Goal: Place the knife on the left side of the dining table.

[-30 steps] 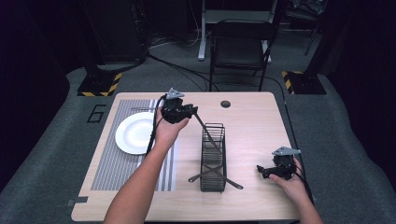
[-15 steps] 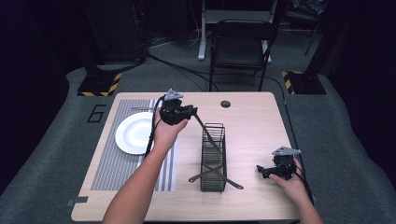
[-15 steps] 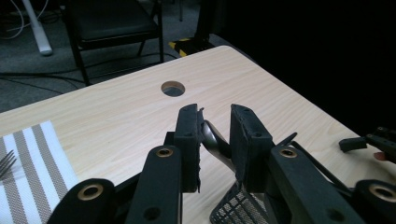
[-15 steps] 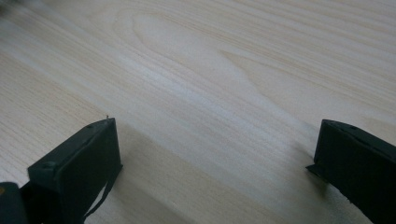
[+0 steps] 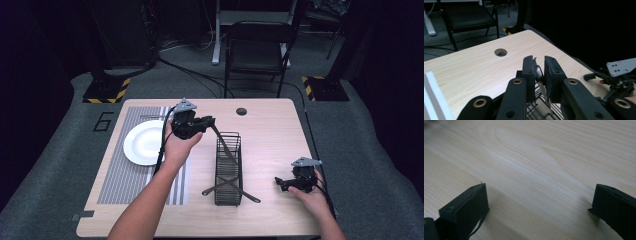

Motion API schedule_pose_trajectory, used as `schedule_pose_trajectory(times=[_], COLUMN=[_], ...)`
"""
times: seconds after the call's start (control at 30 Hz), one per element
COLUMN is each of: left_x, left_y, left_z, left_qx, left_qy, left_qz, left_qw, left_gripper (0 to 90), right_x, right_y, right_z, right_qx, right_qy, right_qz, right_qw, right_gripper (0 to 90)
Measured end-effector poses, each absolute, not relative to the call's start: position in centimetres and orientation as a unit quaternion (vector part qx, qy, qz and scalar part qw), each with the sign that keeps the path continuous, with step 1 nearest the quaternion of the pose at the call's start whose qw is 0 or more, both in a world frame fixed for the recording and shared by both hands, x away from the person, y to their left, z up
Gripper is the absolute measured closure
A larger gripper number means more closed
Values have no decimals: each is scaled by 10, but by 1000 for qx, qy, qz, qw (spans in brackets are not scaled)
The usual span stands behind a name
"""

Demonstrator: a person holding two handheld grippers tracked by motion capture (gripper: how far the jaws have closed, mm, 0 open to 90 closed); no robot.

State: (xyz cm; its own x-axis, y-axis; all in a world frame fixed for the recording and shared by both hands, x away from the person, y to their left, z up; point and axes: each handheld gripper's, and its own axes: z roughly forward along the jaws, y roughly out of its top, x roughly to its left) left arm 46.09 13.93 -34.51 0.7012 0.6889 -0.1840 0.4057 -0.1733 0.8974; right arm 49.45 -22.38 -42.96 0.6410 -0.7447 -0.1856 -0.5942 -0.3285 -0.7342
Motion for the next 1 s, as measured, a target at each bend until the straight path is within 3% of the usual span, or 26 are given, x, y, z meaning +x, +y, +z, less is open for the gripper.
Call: schedule_pose_trajectory(times=[0.6,1.0], left_x=[444,440], left_y=[109,101], left_z=[-328,-307], left_qx=[780,786], left_qy=[314,302], left_qz=[122,148], left_qw=[527,519], left_gripper=[836,839], right_x=[495,495], right_y=[-224,-224], right_z=[-430,-430], right_qx=[-810,-809], right_qy=[413,414], right_qz=[-92,-93], right_qw=[406,406], right_gripper=[0,0])
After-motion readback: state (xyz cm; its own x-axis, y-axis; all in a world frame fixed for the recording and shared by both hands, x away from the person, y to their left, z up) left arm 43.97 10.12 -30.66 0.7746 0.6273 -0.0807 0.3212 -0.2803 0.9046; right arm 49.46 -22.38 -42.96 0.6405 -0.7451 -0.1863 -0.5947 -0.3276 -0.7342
